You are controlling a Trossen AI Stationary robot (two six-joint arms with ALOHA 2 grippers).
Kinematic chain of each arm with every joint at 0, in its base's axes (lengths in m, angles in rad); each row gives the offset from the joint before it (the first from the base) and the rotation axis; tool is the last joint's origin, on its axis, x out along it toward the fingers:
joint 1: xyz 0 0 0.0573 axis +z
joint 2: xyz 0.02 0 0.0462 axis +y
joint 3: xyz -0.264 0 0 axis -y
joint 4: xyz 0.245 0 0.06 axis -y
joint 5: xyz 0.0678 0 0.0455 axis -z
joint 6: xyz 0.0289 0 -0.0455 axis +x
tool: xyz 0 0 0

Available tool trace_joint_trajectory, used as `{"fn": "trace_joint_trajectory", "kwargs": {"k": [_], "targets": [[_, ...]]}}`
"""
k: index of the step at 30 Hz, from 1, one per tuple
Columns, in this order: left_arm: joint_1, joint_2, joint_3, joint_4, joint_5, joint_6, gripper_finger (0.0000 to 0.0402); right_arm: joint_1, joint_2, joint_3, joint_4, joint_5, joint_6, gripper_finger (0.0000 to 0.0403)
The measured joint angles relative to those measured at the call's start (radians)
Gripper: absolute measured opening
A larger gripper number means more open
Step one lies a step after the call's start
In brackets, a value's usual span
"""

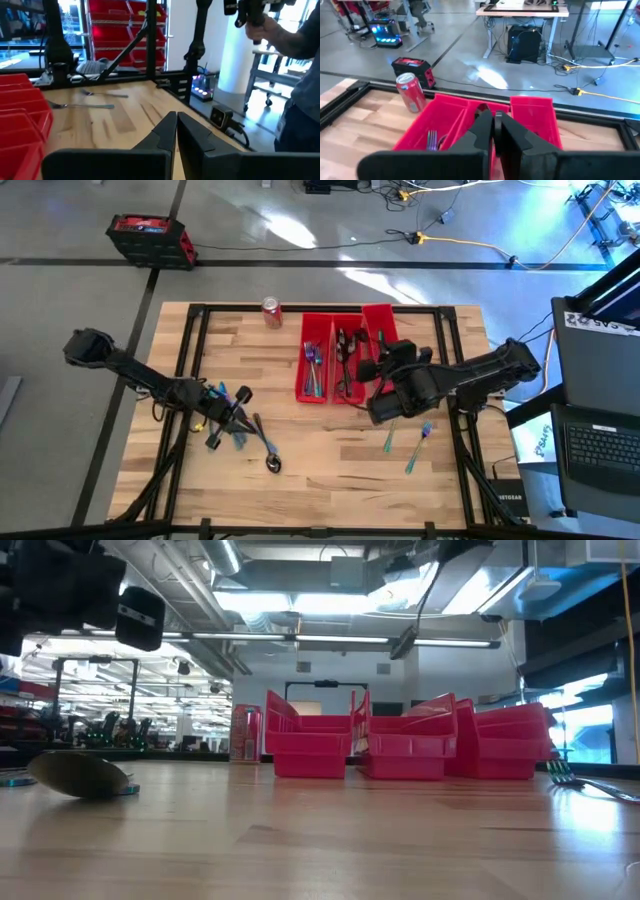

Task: Sort silverware
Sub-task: Put the black spoon into the center red bin

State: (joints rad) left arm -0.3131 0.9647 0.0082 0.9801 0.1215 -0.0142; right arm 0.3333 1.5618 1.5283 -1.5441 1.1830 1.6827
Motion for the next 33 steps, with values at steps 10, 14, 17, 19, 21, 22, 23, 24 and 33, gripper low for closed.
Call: {"fn": "trace_joint_trajectory", "kwargs": {"k": [10,14,17,19,21,22,23,24,33], "targets": [[0.016,-0.398,0.0,-0.452,-0.071,0.008,0.0,0.0,-0.125,-0.256,0.324,-0.035,-0.121,0.0],[0.016,-0.565,0.0,-0.626,-0.119,0.038,0.0,-0.014,-0.117,-0.264,0.392,-0.032,-0.216,0.0],[0.016,-0.668,0.0,-0.735,-0.135,0.053,0.0,-0.038,-0.096,-0.264,0.399,-0.032,-0.255,0.0],[0.016,-0.727,0.0,-0.805,-0.144,0.054,0.0,-0.061,-0.086,-0.264,0.41,-0.037,-0.274,0.0],[0.016,-0.779,0.001,-0.869,-0.152,0.053,0.0,-0.091,-0.074,-0.264,0.463,-0.064,-0.329,0.0],[0.016,-0.803,0.005,-0.915,-0.153,0.053,0.0,-0.105,-0.062,-0.264,0.496,-0.076,-0.367,0.0],[0.016,-0.824,0.013,-0.958,-0.155,0.053,0.0,-0.118,-0.048,-0.264,0.531,-0.085,-0.408,0.0],[0.016,-0.844,0.021,-0.99,-0.158,0.053,0.0,-0.131,-0.034,-0.264,0.568,-0.094,-0.448,0.0],[0.016,-0.947,0.049,-1.093,-0.209,0.069,0.0,-0.222,0.028,-0.264,0.651,-0.102,-0.585,0.0]]}}
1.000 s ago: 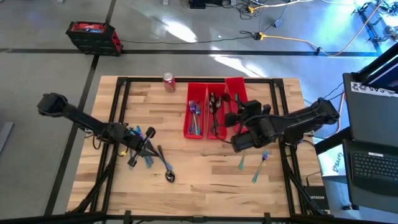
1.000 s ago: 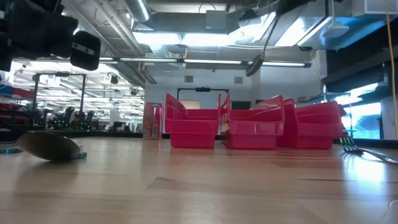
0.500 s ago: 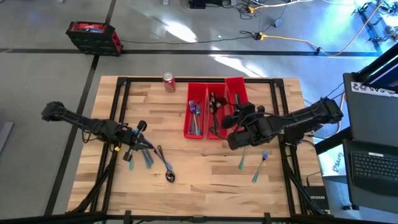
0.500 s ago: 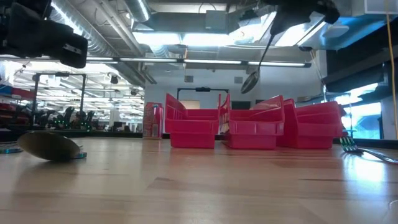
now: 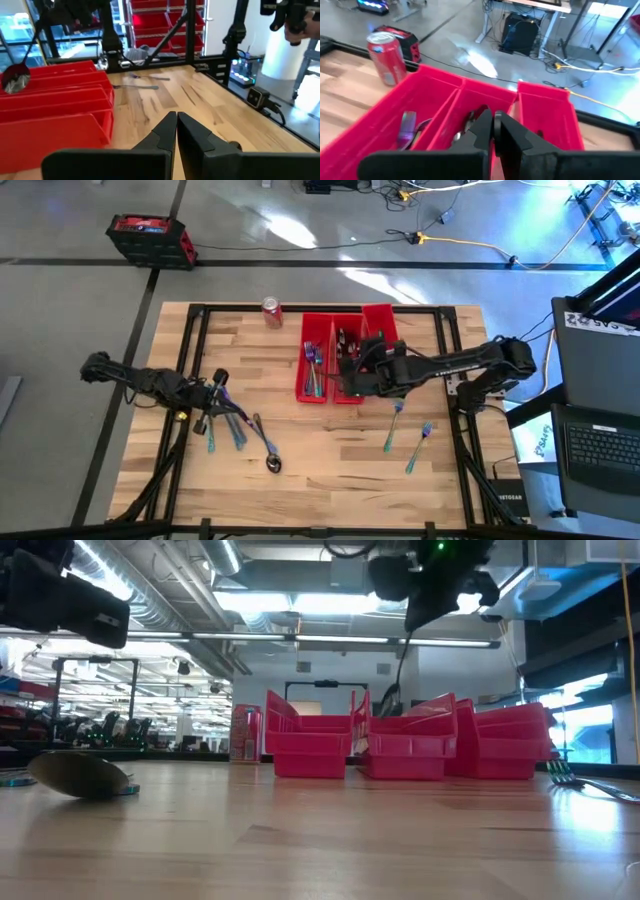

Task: Sort silverware
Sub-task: Put the black spoon into the center red bin

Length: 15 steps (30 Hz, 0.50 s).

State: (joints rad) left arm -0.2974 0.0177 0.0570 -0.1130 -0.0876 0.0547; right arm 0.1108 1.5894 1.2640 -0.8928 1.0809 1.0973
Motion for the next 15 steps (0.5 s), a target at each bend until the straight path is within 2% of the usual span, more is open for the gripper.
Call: {"fn": "trace_joint_trajectory", "kwargs": {"k": [11,15], "targets": [[0.0,0.004,0.0,-0.003,-0.014,-0.002,0.0,-0.103,0.071,0.0,0.096,-0.081,-0.156,0.0],[0.0,0.004,0.0,-0.003,-0.017,-0.002,0.0,-0.122,0.107,0.0,0.151,-0.145,-0.233,0.0]]}}
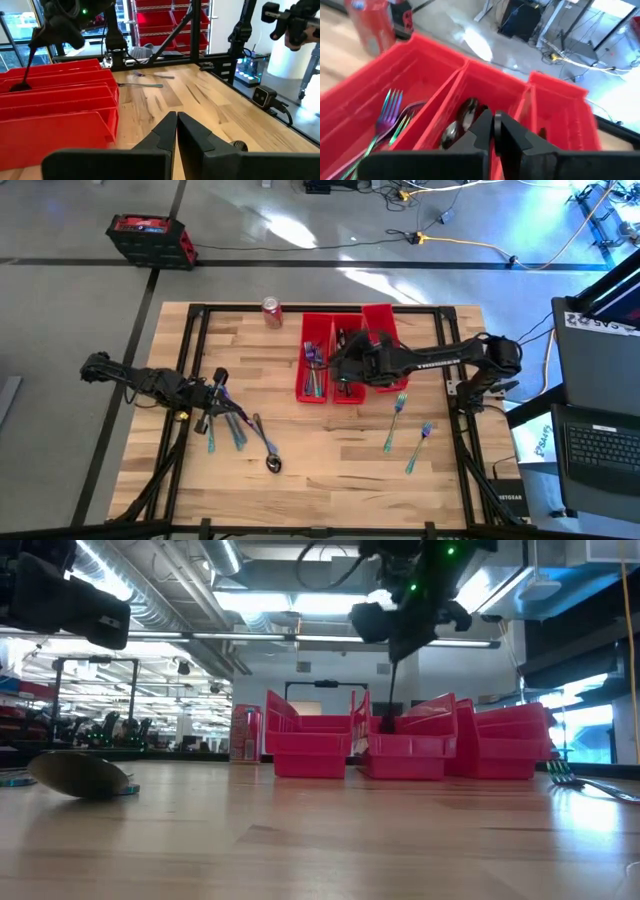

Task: Sort silverware
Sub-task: Put the black spoon into the center red bin

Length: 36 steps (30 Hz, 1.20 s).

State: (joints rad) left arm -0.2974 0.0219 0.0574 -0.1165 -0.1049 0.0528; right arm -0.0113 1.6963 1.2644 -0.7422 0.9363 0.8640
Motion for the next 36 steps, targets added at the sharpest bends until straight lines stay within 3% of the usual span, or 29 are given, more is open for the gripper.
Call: {"fn": "trace_joint_trajectory", "kwargs": {"k": [11,21,30,36], "targets": [[0.027,0.0,0.0,-0.001,-0.003,-0.015,0.0,-0.017,0.027,0.0,0.013,-0.03,-0.007,0.0003],[0.04,0.0,0.0,-0.002,-0.003,-0.015,0.0,-0.017,0.027,0.0,0.018,-0.042,-0.007,0.0058],[0.039,0.0,0.0,-0.002,-0.003,-0.019,0.0,-0.014,0.027,0.0,0.052,-0.136,-0.025,0.0096],[0.039,0.0,0.0,-0.002,-0.003,-0.019,0.0,-0.006,0.027,0.0,0.053,-0.136,-0.069,0.0108]]}}
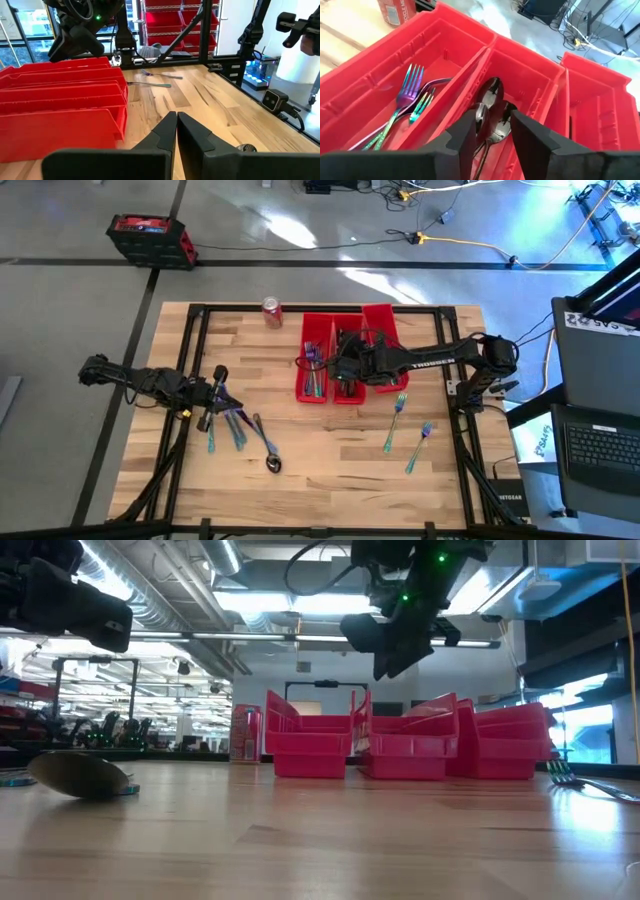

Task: Sort silverware
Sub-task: Put the black spoon into the center red bin

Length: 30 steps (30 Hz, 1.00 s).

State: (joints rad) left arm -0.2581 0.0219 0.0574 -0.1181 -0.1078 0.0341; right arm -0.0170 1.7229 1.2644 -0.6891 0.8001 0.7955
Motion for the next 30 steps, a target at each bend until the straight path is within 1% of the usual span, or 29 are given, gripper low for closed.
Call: {"fn": "trace_joint_trajectory", "kwargs": {"k": [4,8,10,12,14,16,19,21,22,25,28,30], "targets": [[0.0,0.0,0.0,0.0,-0.001,0.002,0.0,0.036,-0.014,0.0,0.0,-0.001,-0.034,0.0106],[0.0,0.0,0.0,0.003,-0.028,0.02,0.0,0.101,-0.049,0.0,0.005,-0.011,-0.033,0.0106],[-0.001,0.0,0.0,0.0,-0.007,0.002,0.0,0.144,-0.063,0.0,0.027,-0.007,-0.026,0.0106],[-0.006,0.0,0.0,-0.006,0.05,-0.005,0.0,0.18,-0.07,0.0,0.064,-0.014,-0.044,0.0106],[-0.012,0.003,0.0,-0.008,0.084,-0.004,0.0,0.205,-0.071,0.001,0.134,-0.065,-0.095,0.0105],[-0.016,0.009,0.0,-0.008,0.098,0.001,0.0,0.219,-0.064,0.001,0.238,-0.148,-0.164,0.0105],[-0.019,0.041,0.0,-0.008,0.101,0.004,0.0,0.222,-0.035,0.002,0.409,-0.318,-0.274,0.0105],[-0.019,0.078,0.0,-0.007,0.108,0.0,0.0,0.213,-0.003,0.002,0.482,-0.428,-0.328,0.0105],[-0.019,0.1,-0.001,-0.002,0.122,0.0,0.0,0.207,0.017,0.002,0.506,-0.464,-0.336,0.0105],[-0.022,0.181,-0.006,0.044,0.159,0.003,0.0,0.188,0.078,0.002,0.558,-0.518,-0.332,0.0105],[-0.042,0.273,-0.005,0.134,0.155,0.024,0.0,0.185,0.115,0.001,0.625,-0.549,-0.331,0.0105],[-0.055,0.34,-0.005,0.166,0.143,0.027,0.0,0.187,0.135,0.001,0.668,-0.59,-0.347,0.0103]]}}
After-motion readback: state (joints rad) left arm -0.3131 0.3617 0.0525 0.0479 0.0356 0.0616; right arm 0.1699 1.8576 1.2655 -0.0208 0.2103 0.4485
